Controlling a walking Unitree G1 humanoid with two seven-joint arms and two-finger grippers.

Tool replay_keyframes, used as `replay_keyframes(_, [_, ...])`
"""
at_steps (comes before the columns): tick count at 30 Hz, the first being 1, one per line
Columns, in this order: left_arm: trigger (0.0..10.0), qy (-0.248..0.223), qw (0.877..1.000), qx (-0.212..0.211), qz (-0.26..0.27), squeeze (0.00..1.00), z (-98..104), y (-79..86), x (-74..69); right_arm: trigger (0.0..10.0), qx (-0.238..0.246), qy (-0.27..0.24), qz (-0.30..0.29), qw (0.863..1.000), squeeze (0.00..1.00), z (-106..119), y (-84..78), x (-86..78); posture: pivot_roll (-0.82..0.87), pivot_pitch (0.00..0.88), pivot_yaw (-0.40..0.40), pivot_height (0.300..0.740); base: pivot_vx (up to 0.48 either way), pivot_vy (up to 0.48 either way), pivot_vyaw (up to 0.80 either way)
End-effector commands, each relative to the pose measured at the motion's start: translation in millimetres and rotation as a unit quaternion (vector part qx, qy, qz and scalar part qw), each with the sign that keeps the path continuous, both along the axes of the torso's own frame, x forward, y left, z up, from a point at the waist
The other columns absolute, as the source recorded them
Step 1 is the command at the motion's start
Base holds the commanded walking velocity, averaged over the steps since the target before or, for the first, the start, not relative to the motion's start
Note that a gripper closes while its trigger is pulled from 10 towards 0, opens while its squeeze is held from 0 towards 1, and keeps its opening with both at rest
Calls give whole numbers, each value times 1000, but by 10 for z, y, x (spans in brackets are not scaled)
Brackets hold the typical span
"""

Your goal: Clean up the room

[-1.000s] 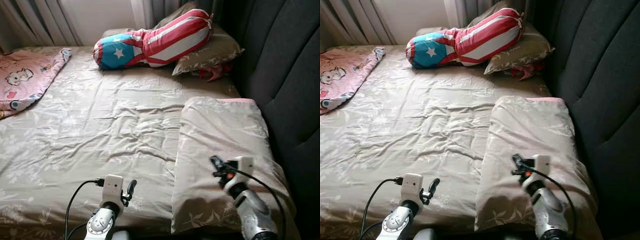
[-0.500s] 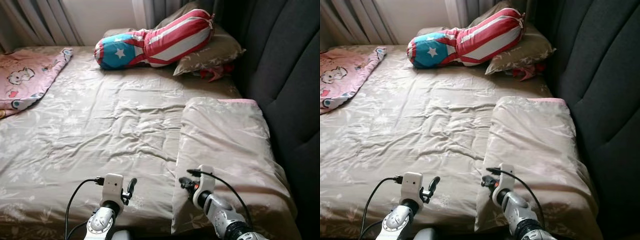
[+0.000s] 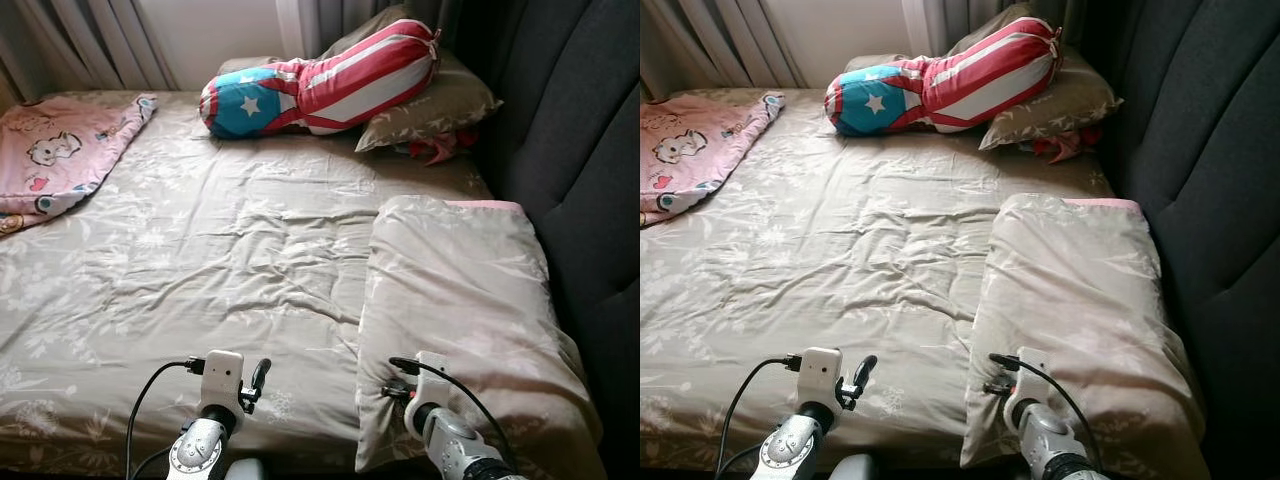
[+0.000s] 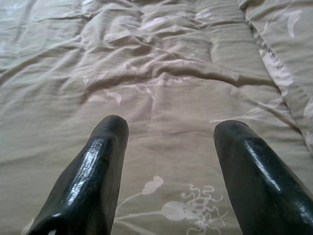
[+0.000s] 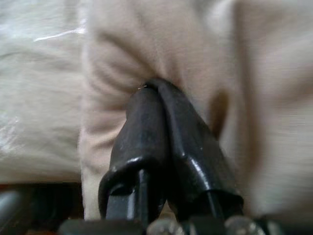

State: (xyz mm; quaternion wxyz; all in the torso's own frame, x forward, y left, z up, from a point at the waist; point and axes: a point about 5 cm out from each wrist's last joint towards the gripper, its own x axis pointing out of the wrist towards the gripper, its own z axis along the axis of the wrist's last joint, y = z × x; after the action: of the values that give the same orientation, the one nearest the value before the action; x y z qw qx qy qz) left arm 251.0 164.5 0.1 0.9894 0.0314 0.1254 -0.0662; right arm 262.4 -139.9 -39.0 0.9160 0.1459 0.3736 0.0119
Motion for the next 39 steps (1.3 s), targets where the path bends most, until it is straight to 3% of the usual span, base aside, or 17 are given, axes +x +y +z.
replay_keyframes(1, [10000, 2, 1000, 4, -5, 0, -1, -5, -16, 10000, -32, 15, -44, 998, 0, -76, -238, -110, -8, 79, -6, 651, 0, 0, 0])
replay_keyframes(8, [10000, 3, 1000, 4, -3, 0, -4, 10, -18, 10000, -78, 25, -64, 995, 0, -157, -392, -252, -9, 79, -5, 651, 0, 0, 0])
replay_keyframes(14, [10000, 6, 1000, 4, -2, 0, -11, 24, -32, 10000, -137, 34, -126, 982, 0, -191, -750, -410, -12, 83, -5, 651, 0, 0, 0])
replay_keyframes(16, [10000, 8, 1000, 3, -2, 0, -21, 21, -39, 10000, -165, 39, -172, 970, 0, -184, -981, -502, -12, 83, -5, 651, 0, 0, 0])
replay_keyframes(19, [10000, 9, 1000, 2, -2, 0, -25, 17, -42, 10000, -183, 38, -190, 964, 0, -170, -1086, -540, -18, 83, -5, 651, 0, 0, 0])
replay_keyframes(22, [10000, 10, 1000, 1, -2, 0, -30, 5, -43, 10000, -214, 28, -224, 951, 0, -113, -1304, -593, -24, 82, -5, 651, 0, 0, 0])
replay_keyframes(23, [10000, 11, 1000, 0, -3, 0, -34, -6, -42, 10000, -238, 10, -242, 941, 0, -33, -1453, -585, -25, 82, -6, 651, 0, 0, 0])
replay_keyframes(31, [10000, 13, 1000, -1, -3, 0, -40, -17, -31, 10000, -312, -64, -287, 903, 0, 359, -1914, -438, -34, 81, -6, 651, 0, 0, 0])
replay_keyframes(34, [10000, 14, 1000, -1, -2, 0, -41, -17, -27, 10000, -319, -76, -289, 899, 0, 427, -1967, -402, -37, 80, -7, 651, 0, 0, 0])
replay_keyframes(37, [10000, 16, 1000, -1, -3, 0, -49, -25, -29, 10000, -300, -97, -280, 907, 0, 447, -1924, -349, -41, 78, -8, 651, 0, 0, 0])
replay_keyframes(38, [10000, 17, 1000, -2, -3, 0, -58, -34, -37, 10000, -259, -159, -243, 921, 0, 460, -1737, -264, -41, 78, -8, 651, 0, 0, 0])
replay_keyframes(39, [10000, 18, 1000, -2, -3, 0, -59, -36, -38, 10000, -257, -170, -239, 921, 0, 460, -1701, -265, -41, 78, -8, 651, 0, 0, 0])
